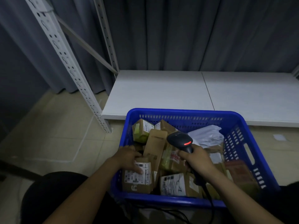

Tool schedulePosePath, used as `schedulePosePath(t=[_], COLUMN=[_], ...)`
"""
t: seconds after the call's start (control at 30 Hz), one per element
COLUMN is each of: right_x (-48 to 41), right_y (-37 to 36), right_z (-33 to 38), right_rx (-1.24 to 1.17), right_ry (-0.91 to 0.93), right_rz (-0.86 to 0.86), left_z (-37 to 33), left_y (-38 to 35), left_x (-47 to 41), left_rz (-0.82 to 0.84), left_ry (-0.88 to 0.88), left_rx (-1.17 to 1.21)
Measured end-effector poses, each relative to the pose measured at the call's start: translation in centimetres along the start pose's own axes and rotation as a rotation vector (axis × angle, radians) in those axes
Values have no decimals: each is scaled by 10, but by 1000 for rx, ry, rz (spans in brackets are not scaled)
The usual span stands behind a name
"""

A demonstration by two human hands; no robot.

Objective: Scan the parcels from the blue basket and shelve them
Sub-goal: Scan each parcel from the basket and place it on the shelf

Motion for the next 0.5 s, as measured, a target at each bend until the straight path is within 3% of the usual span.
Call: schedulePosePath(t=[0.17,0.3,0.4,0.5], right_x=[6,9,9,8], right_y=[-6,-7,-8,-14], right_z=[-2,-6,-6,-9], right_rx=[20,8,-22,-67], right_ry=[-1,-13,-14,-16], right_rz=[11,4,-2,17], left_z=[-2,-9,-8,-2], left_y=[-22,-28,-28,-22], left_x=[-10,-11,-10,-9], left_rz=[236,426,463,385], left_ry=[57,53,19,-5], left_rx=[343,420,383,369])
Point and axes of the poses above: each hand's wrist, its own x-axis away from the middle knuckle, its own y-axis out of the back of the hand, z = x × y, the point moved 8 cm from there along -x, towards the middle knuckle, and after that the axes turned 13 degrees about y, right-handed, at the moved point
